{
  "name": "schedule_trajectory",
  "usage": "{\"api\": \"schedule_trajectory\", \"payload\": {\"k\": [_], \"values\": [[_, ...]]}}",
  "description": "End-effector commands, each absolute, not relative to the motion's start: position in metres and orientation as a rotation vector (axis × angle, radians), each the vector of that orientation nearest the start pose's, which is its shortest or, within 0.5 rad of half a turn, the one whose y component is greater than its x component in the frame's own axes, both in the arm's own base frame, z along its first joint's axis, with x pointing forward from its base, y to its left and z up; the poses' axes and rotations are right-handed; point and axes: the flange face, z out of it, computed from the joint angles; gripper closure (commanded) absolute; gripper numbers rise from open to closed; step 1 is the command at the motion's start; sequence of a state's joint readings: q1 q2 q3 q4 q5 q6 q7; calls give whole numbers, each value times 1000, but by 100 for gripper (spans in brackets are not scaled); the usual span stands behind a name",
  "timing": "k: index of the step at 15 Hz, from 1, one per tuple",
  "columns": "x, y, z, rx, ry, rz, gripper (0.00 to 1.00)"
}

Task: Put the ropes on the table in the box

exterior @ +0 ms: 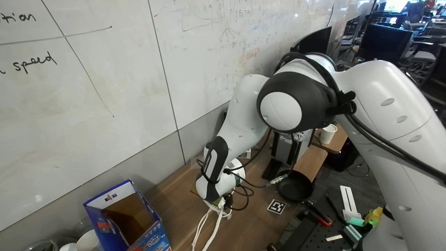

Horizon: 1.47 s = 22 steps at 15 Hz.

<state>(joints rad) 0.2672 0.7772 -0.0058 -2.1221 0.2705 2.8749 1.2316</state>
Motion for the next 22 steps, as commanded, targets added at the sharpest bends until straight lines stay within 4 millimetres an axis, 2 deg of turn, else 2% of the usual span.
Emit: {"api": "schedule_trajectory", "payload": {"k": [1,13,14,15,16,19,22], "values": [[528,125,33,-2505,1831,69,0],[524,128,24,-2512,1842,66,0],[524,128,23,-2509,1850,57,25],[523,128,23,-2513,1847,52,26],[524,127,23,-2511,1850,47,32],[526,127,25,-2518,1841,26,58],[530,126,30,-2533,1833,20,79]]}}
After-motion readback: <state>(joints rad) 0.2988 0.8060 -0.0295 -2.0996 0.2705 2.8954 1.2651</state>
